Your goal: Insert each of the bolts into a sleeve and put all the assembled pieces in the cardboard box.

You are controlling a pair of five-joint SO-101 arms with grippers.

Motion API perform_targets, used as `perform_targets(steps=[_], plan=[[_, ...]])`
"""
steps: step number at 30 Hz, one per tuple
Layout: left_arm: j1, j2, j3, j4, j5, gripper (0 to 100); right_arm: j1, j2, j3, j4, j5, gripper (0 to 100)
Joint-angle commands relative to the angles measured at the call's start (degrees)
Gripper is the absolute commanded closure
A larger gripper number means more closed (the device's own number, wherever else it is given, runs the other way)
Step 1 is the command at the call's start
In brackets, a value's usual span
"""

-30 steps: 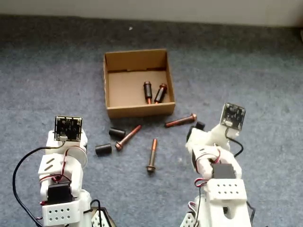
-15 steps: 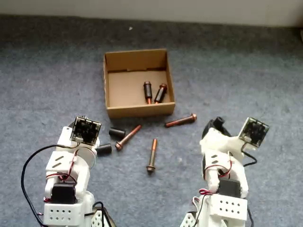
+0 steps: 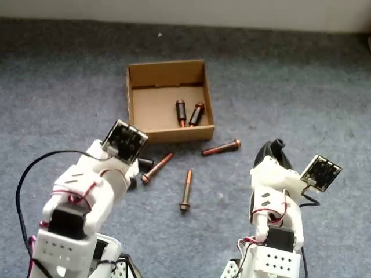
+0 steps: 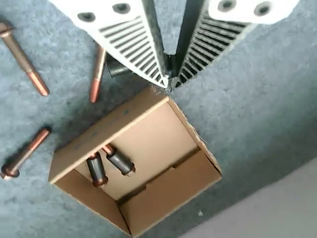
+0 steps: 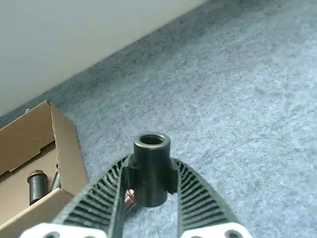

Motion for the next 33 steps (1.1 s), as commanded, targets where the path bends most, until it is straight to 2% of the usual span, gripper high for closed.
perform_targets(steps=[1, 5, 11, 16, 24, 28, 33], plan=[[1.1, 14.8, -7.3, 0.4, -0.4, 99, 0.6, -1.3, 0.7, -0.9, -0.6, 98.9], [3.0, 27.0, -12.3, 0.4, -0.4, 98, 0.6, -1.3, 0.7, -0.9, -0.6, 98.9], [7.8, 41.9, -18.4, 0.4, -0.4, 82, 0.6, -1.3, 0.7, -0.9, -0.6, 98.9], [12.1, 53.9, -23.6, 0.4, 0.2, 82, 0.6, -1.3, 0.7, -0.9, -0.6, 98.9], [20.1, 68.8, -33.7, 0.4, 12.1, 82, 0.6, -1.4, 0.7, -0.9, -0.6, 98.9], [21.8, 74.3, -37.2, 0.4, 16.1, 82, 0.6, -1.4, 0.7, -0.9, -0.6, 98.9], [21.6, 81.9, -39.3, 0.4, 17.5, 82, 0.7, -1.4, 0.7, -0.9, -0.6, 98.9]])
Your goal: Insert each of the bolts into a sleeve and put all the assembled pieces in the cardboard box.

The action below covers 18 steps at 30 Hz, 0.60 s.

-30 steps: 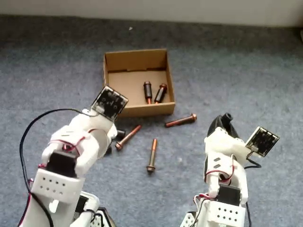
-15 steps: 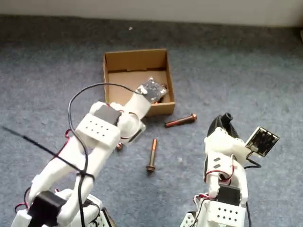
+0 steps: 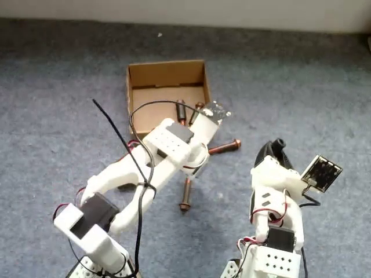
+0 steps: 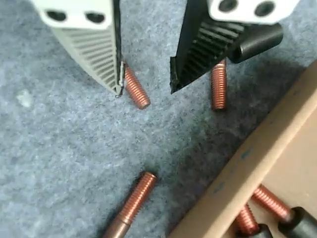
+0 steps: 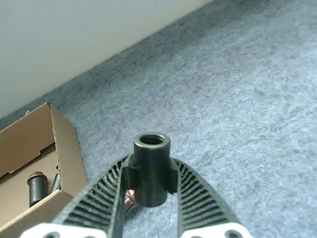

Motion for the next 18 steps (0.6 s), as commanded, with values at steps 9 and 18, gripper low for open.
perform_targets(steps=[9, 18], plan=[[1.9, 9.0, -4.3, 0.4, 1.1, 88, 0.4, -1.0, 0.7, -0.9, -0.6, 98.9], [2.7, 7.9, -5.4, 1.7, 1.1, 100, 0.4, -1.0, 0.7, -0.9, -0.6, 98.9]])
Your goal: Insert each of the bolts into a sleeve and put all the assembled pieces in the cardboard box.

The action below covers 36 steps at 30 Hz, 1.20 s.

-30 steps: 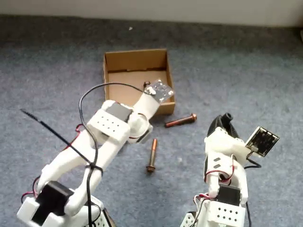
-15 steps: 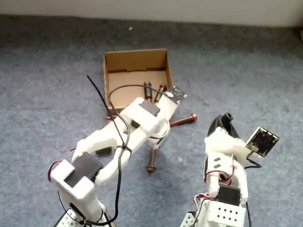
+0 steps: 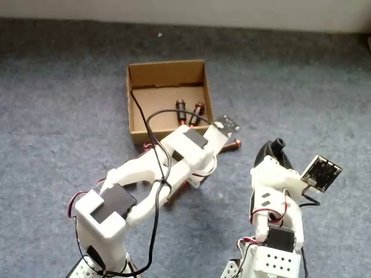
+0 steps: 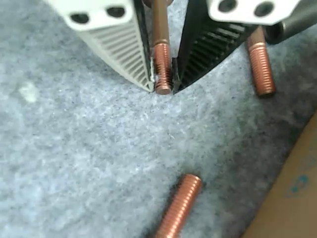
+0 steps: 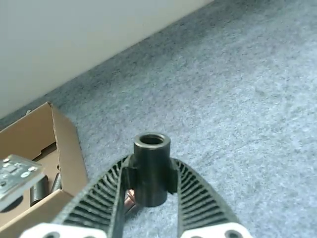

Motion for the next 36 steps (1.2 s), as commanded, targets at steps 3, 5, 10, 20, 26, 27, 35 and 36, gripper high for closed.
perform_targets(steps=[3, 5, 10, 20, 26, 27, 35, 36], plan=[[0.0, -4.5, -4.8, 5.5, 0.3, 99, 0.5, -1.0, 0.7, -0.9, -0.6, 98.9], [0.1, -8.0, -5.7, 6.7, 0.3, 99, 0.5, -1.0, 0.7, -0.9, -0.6, 98.9], [0.1, -18.0, -5.9, 6.9, 0.3, 99, 0.5, -1.0, 0.7, -0.9, -0.6, 98.9], [-0.3, -27.3, -5.5, 6.8, 0.3, 99, 0.5, -1.0, 0.7, -0.9, -0.6, 98.9], [-0.5, -32.2, -0.7, -1.7, 8.6, 99, 0.6, -1.0, 0.7, -0.9, -0.6, 98.9], [-0.5, -33.7, 1.6, -4.1, 9.1, 99, 0.6, -1.0, 0.7, -0.9, -0.6, 98.9], [-1.5, -51.4, 25.8, -29.0, 9.0, 99, 0.5, -1.0, 0.7, -0.9, -0.6, 98.9], [-1.9, -53.3, 28.6, -32.2, 9.1, 99, 0.5, -1.0, 0.7, -0.9, -0.6, 98.9]])
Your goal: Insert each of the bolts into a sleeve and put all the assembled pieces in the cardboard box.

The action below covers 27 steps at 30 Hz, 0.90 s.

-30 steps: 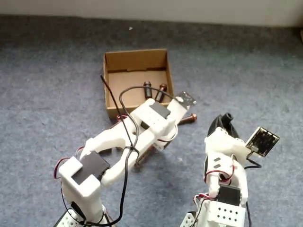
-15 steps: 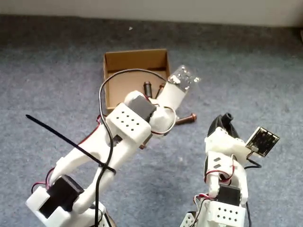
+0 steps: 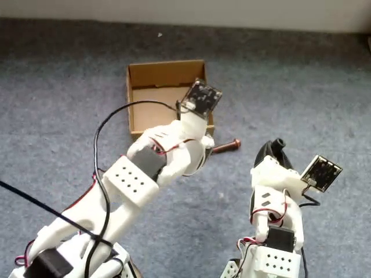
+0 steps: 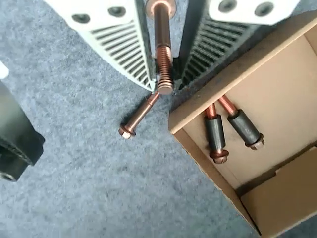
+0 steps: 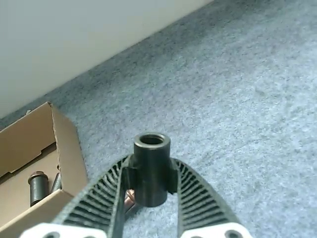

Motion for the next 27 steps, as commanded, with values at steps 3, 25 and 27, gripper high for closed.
perform_targets(steps=[3, 25, 27], plan=[[-3.1, -11.3, 13.8, -17.6, 0.6, 99, 0.5, -1.0, 0.7, -0.9, -0.6, 98.9], [-7.3, -13.2, 41.3, -34.3, -2.2, 99, 0.4, -0.9, 0.7, -0.9, -0.6, 98.9], [-9.3, -13.2, 41.6, -34.3, -6.4, 99, 0.4, -0.8, 0.7, -0.9, -0.6, 98.9]])
